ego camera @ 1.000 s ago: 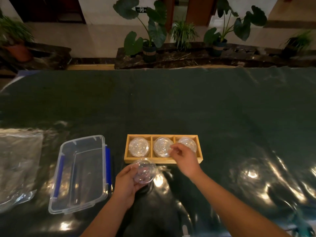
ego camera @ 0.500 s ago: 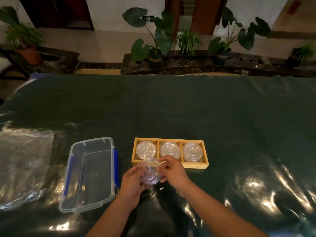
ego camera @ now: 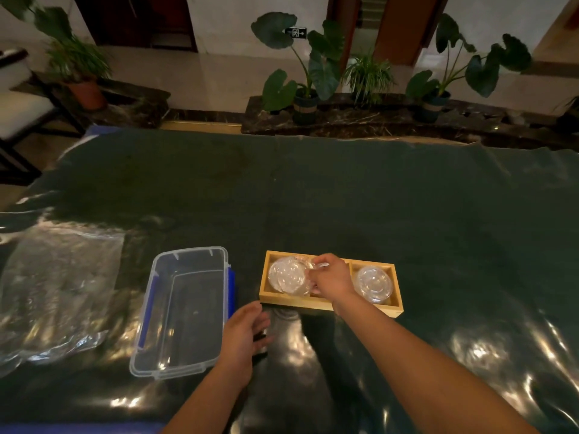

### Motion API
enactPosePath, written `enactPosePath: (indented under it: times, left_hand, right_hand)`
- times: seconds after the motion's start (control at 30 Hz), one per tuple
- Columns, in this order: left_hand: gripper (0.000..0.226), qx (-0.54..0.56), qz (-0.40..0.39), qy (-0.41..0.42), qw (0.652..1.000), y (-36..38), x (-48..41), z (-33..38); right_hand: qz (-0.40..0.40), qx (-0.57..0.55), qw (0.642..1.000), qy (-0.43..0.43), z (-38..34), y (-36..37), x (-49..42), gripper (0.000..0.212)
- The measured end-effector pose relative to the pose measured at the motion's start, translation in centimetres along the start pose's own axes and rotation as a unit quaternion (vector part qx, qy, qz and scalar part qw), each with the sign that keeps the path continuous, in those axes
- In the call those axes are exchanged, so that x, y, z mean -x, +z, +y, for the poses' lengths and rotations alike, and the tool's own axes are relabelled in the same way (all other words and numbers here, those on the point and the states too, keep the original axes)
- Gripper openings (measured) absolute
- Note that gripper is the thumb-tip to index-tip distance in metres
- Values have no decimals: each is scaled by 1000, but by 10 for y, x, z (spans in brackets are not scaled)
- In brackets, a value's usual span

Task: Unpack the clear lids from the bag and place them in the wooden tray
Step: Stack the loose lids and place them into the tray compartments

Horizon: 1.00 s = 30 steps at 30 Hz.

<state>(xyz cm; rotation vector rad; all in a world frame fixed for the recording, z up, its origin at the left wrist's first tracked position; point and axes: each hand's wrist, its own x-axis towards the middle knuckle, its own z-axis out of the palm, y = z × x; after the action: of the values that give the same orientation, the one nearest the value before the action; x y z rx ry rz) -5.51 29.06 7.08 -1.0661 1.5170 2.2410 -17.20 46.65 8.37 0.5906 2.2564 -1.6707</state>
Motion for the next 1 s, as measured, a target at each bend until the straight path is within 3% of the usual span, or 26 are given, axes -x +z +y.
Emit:
enactPosePath:
  times: [0.2, 0.37, 0.63, 1.0]
  left_hand:
    - [60, 21, 35, -18, 999, 6, -22, 13]
    - [56, 80, 11, -48, 996, 15, -36, 23]
    - [55, 61, -4, -70, 996, 23, -40, 32]
    - [52, 58, -6, -68, 996, 22, -43, 32]
  right_hand:
    - [22, 82, 996, -25, -6, 28, -26, 20]
    - [37, 189, 980, -54, -5, 34, -36, 18]
    - [35, 312, 945, -91, 0, 35, -41, 28]
    - [29, 289, 952, -94, 2, 34, -40, 32]
